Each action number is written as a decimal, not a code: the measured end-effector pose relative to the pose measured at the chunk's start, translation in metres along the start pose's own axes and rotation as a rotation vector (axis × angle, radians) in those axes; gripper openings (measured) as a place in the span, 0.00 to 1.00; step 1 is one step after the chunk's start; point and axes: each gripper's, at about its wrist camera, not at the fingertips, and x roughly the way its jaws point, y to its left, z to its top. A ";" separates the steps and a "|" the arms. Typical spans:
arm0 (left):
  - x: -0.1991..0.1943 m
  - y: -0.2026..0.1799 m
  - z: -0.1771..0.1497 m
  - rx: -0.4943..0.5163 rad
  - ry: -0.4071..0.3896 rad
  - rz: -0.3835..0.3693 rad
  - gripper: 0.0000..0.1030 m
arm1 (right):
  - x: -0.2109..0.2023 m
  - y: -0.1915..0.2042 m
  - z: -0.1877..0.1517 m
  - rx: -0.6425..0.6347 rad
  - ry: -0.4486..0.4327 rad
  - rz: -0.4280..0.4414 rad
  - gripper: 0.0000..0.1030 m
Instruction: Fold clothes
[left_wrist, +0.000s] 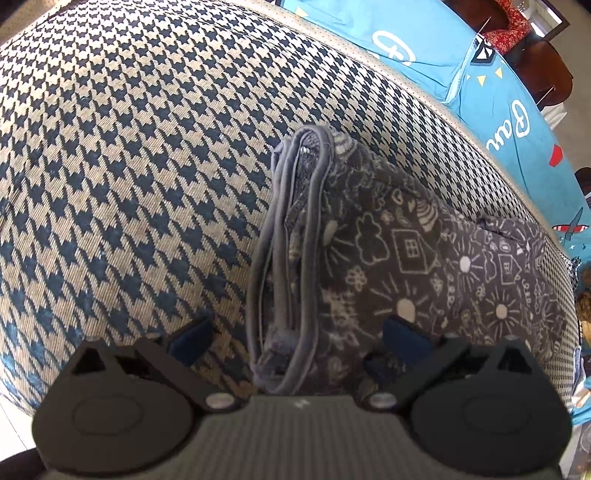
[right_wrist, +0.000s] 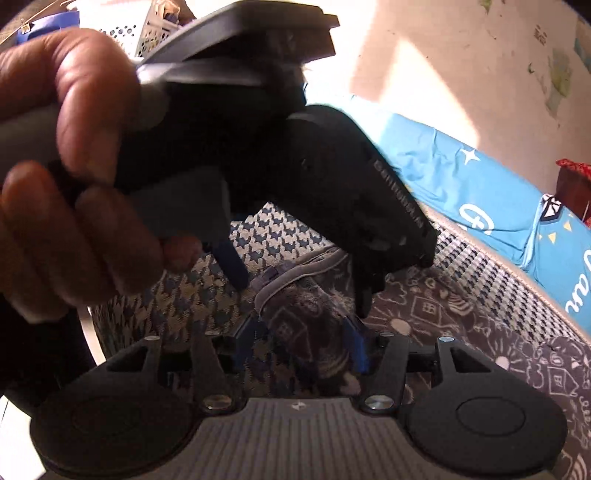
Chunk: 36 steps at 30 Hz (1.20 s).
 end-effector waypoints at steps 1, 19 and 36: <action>0.000 0.000 0.003 0.003 0.003 0.002 1.00 | 0.004 0.000 0.000 -0.007 0.006 -0.001 0.52; 0.006 0.003 0.029 -0.036 0.077 -0.112 1.00 | 0.017 -0.040 -0.003 0.177 -0.003 -0.060 0.20; 0.031 -0.027 0.054 0.041 0.020 -0.087 0.63 | 0.007 -0.063 -0.012 0.176 -0.040 -0.074 0.18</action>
